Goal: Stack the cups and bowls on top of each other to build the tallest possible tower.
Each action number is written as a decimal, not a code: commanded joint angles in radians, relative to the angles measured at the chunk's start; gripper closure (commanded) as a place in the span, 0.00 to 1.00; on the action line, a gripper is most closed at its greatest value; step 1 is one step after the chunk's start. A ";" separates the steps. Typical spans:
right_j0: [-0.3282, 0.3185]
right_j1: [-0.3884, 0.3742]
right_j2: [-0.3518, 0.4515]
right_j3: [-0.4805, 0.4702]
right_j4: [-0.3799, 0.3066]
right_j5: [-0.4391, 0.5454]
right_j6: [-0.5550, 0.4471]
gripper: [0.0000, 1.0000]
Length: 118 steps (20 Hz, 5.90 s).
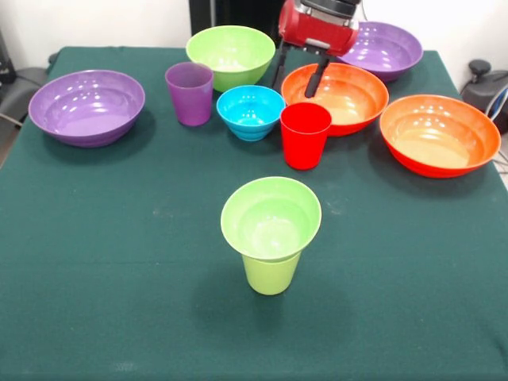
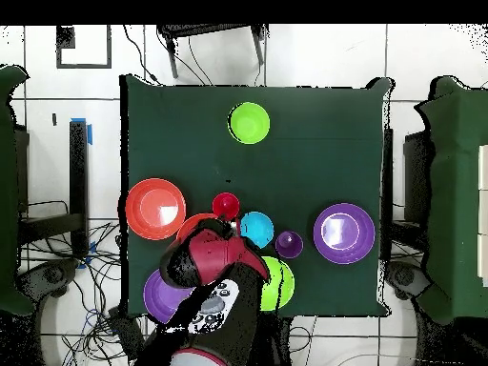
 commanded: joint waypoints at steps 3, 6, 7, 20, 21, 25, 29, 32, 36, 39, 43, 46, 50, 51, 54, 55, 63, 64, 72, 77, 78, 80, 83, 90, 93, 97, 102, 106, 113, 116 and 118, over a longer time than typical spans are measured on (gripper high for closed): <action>-0.034 -0.031 0.111 -0.063 0.023 0.125 0.089 0.00; -0.040 -0.023 0.116 -0.076 0.020 0.118 0.086 0.00; -0.045 -0.018 0.121 -0.082 0.021 0.117 0.085 0.00; -0.019 0.033 0.138 -0.233 0.083 0.215 0.094 0.00; -0.016 0.041 0.136 -0.249 0.089 0.223 0.096 0.00; -0.002 0.052 0.135 -0.273 0.115 0.244 0.115 0.00; -0.003 0.052 0.138 -0.282 0.125 0.257 0.109 0.00; -0.009 0.054 0.146 -0.288 0.131 0.256 0.107 0.00; 0.004 0.065 0.139 -0.296 0.149 0.255 0.124 0.00; 0.026 0.076 0.118 -0.301 0.164 0.250 0.146 0.00; 0.041 0.085 0.104 -0.297 0.180 0.234 0.162 0.00; 0.048 0.089 0.100 -0.285 0.195 0.217 0.168 0.00; 0.061 0.098 0.086 -0.281 0.209 0.204 0.176 0.00; 0.067 0.100 0.079 -0.280 0.213 0.203 0.180 0.00; 0.085 0.109 0.058 -0.280 0.218 0.204 0.182 0.00; 0.083 0.107 0.059 -0.274 0.218 0.199 0.178 0.00; 0.063 0.092 0.064 -0.249 0.197 0.180 0.141 0.00; 0.058 0.090 0.068 -0.246 0.194 0.177 0.137 0.00; 0.053 0.078 0.070 -0.219 0.179 0.157 0.131 0.00; 0.058 0.071 0.068 -0.197 0.172 0.142 0.134 0.00; 0.057 0.067 0.070 -0.185 0.170 0.134 0.137 0.00; 0.061 0.068 0.067 -0.179 0.169 0.125 0.142 0.00; 0.069 0.069 0.058 -0.174 0.174 0.129 0.148 0.00; 0.057 0.058 0.063 -0.154 0.165 0.125 0.135 0.00; 0.043 0.052 0.071 -0.146 0.157 0.121 0.121 0.00; 0.022 0.054 0.083 -0.139 0.145 0.098 0.109 0.00; 0.013 0.075 0.085 -0.137 0.140 0.057 0.116 0.00; -0.001 0.082 0.089 -0.135 0.130 0.038 0.104 0.00; -0.013 0.092 0.103 -0.123 0.128 -0.013 0.107 0.00; -0.011 0.093 0.109 -0.116 0.135 -0.022 0.113 0.00; -0.005 0.093 0.109 -0.111 0.143 -0.025 0.122 0.00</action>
